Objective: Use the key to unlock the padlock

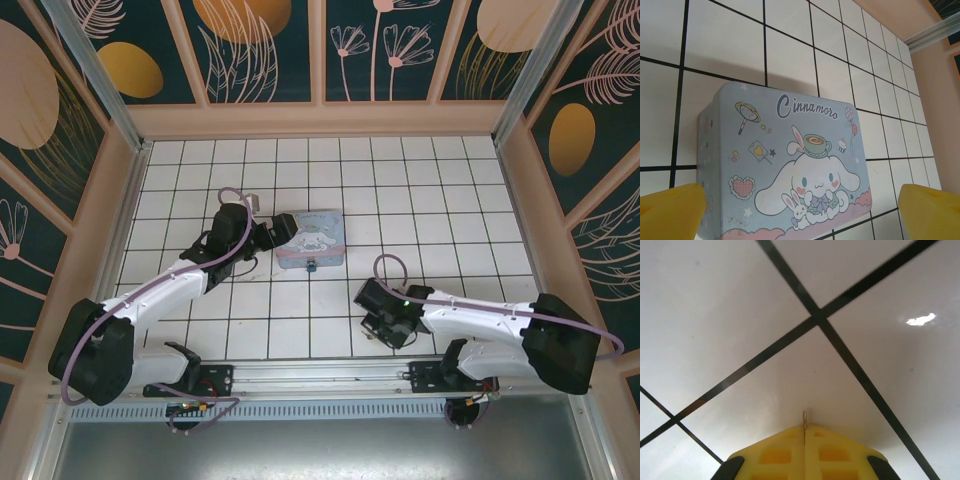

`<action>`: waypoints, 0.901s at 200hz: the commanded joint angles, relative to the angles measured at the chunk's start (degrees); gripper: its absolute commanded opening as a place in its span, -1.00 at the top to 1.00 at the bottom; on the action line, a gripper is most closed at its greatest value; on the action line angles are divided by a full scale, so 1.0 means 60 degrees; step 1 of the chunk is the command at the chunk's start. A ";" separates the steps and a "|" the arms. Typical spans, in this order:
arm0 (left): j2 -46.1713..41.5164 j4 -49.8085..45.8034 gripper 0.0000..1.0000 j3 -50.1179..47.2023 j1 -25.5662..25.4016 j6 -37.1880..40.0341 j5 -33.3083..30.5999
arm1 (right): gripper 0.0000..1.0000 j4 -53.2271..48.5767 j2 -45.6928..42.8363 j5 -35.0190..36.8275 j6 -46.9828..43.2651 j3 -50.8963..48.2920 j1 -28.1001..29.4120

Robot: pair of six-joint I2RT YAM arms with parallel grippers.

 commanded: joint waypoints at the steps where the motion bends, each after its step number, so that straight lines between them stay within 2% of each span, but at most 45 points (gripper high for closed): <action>1: -0.0221 -0.0064 -0.97 -0.0023 -0.0012 -0.0043 0.0051 | 1.00 0.1833 0.0052 0.1518 -0.1802 0.0510 -0.0683; 24: -0.0390 -0.0170 -0.97 0.0181 -0.0005 -0.0035 0.0108 | 1.00 0.3051 -0.0330 0.1370 -0.3720 0.0904 -0.1493; 64: -0.0656 -0.0233 -0.97 0.0725 -0.0020 0.0166 0.0420 | 1.00 0.5360 -0.0693 0.0020 -0.6783 0.1403 -0.2643; 106: -0.0571 0.0243 -0.97 0.1492 -0.0001 0.0654 0.1483 | 1.00 0.8121 -0.0459 -0.3257 -0.8971 0.1218 -0.3609; 126: -0.0458 0.0239 -0.96 0.1828 0.0005 0.0990 0.1678 | 1.00 0.9097 -0.0210 -0.4187 -0.9310 0.0936 -0.4098; 148: -0.0234 0.0258 -0.90 0.2034 0.0002 0.1088 0.1897 | 1.00 1.0398 0.0050 -0.4784 -0.8969 0.0457 -0.4622; 180: 0.0044 0.1453 -0.79 0.1511 0.0020 -0.0166 0.2571 | 1.00 1.1151 0.0423 -0.4433 -0.7968 0.0240 -0.4898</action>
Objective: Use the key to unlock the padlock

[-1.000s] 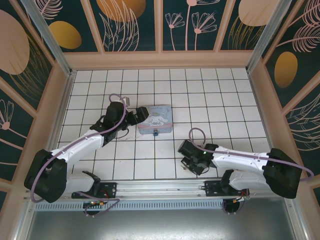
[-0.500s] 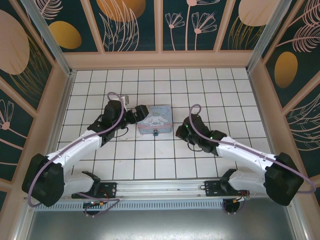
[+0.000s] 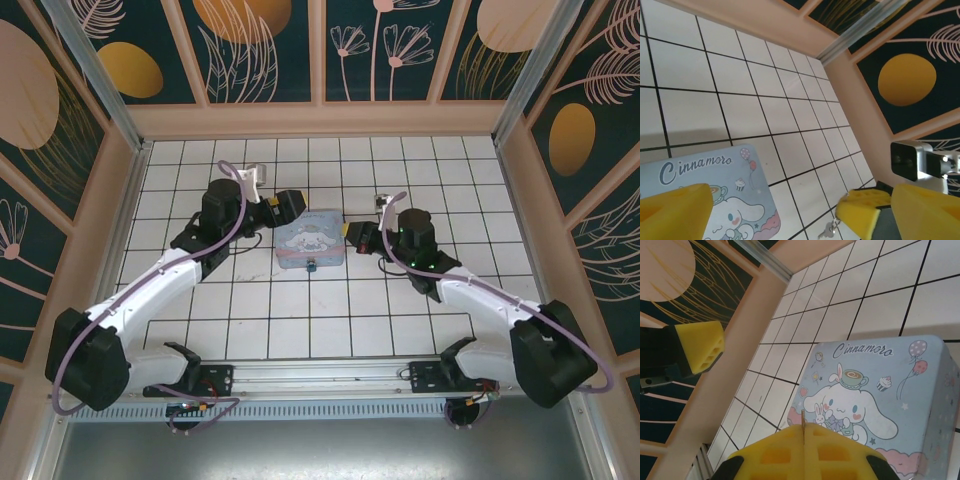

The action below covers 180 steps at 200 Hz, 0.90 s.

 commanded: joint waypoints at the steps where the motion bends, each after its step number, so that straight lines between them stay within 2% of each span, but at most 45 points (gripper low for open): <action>1: 0.0246 0.1181 -0.79 -0.0310 0.0018 -0.0870 0.0749 | 1.00 0.1386 0.0235 -0.0294 0.0546 -0.0150 -0.0220; 45: 0.0382 0.3546 -0.75 -0.1559 0.0002 -0.3991 0.1290 | 1.00 0.1298 0.0322 0.1150 0.1884 -0.0090 0.0175; 121: -0.0247 0.4754 -0.61 -0.2574 0.0004 -0.8154 0.0635 | 1.00 0.0249 0.1651 0.3077 0.2837 0.1993 0.1534; 180: -0.0149 0.5140 -0.52 -0.3003 0.0009 -0.9142 0.0373 | 1.00 0.0225 0.2487 0.3277 0.3069 0.3023 0.1955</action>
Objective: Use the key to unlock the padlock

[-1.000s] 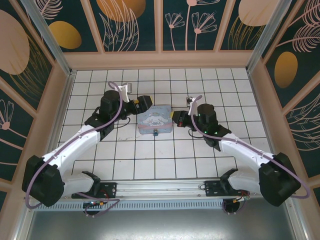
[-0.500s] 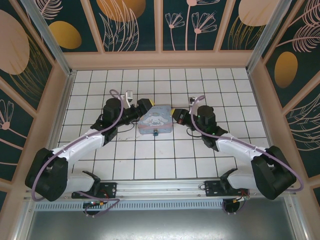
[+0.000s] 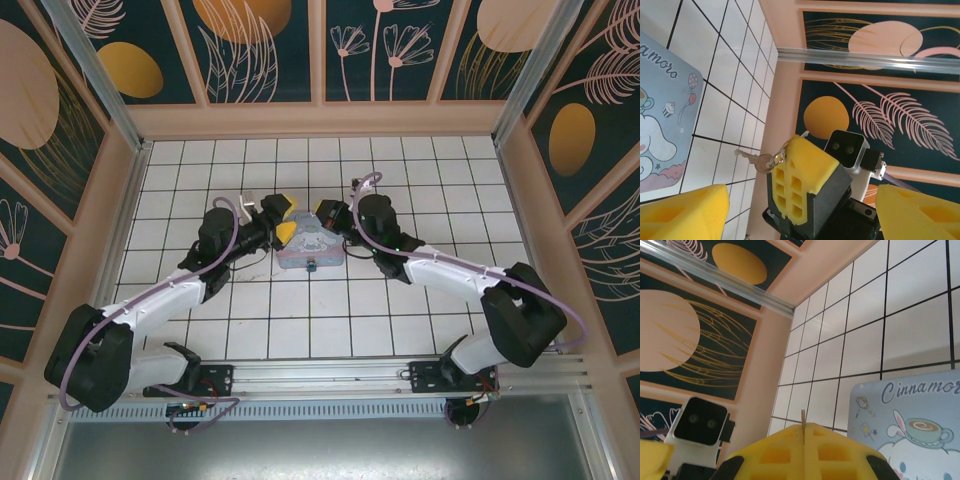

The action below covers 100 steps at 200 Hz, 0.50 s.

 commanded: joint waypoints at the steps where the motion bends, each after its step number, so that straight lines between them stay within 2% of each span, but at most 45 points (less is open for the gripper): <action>1: 0.0009 0.0836 -0.52 -0.0226 0.0006 -0.0941 -0.0194 | 1.00 -0.0062 0.0180 0.0311 0.0208 0.0527 0.0181; 100: 0.0782 0.2697 -0.52 -0.0563 0.0002 -0.2356 -0.0450 | 1.00 0.0376 0.0502 0.0369 0.0469 0.0849 0.0813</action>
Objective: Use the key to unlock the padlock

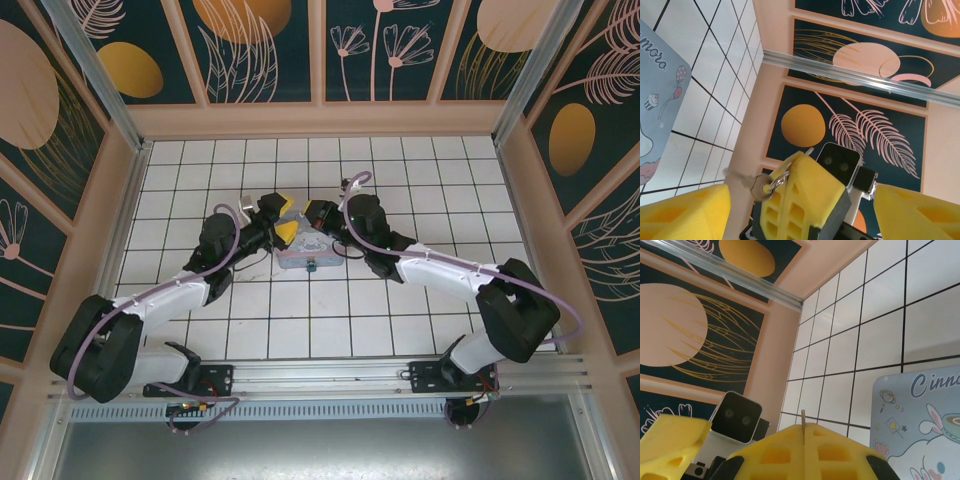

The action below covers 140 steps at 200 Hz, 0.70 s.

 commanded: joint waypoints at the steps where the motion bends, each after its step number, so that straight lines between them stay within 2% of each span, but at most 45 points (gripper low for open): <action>1: 0.0216 0.0962 -0.52 -0.0086 0.0002 -0.0568 -0.0158 | 1.00 0.0486 0.0208 0.0133 0.0187 0.0399 0.0239; 95: 0.0559 0.1298 -0.59 -0.0597 0.0003 -0.0804 -0.0261 | 1.00 0.0498 0.0557 0.0097 0.0116 0.0876 0.0493; 140: 0.0786 0.1760 -0.55 -0.0514 0.0002 -0.1011 -0.0312 | 1.00 0.0656 0.0594 0.0030 0.0335 0.0611 0.0512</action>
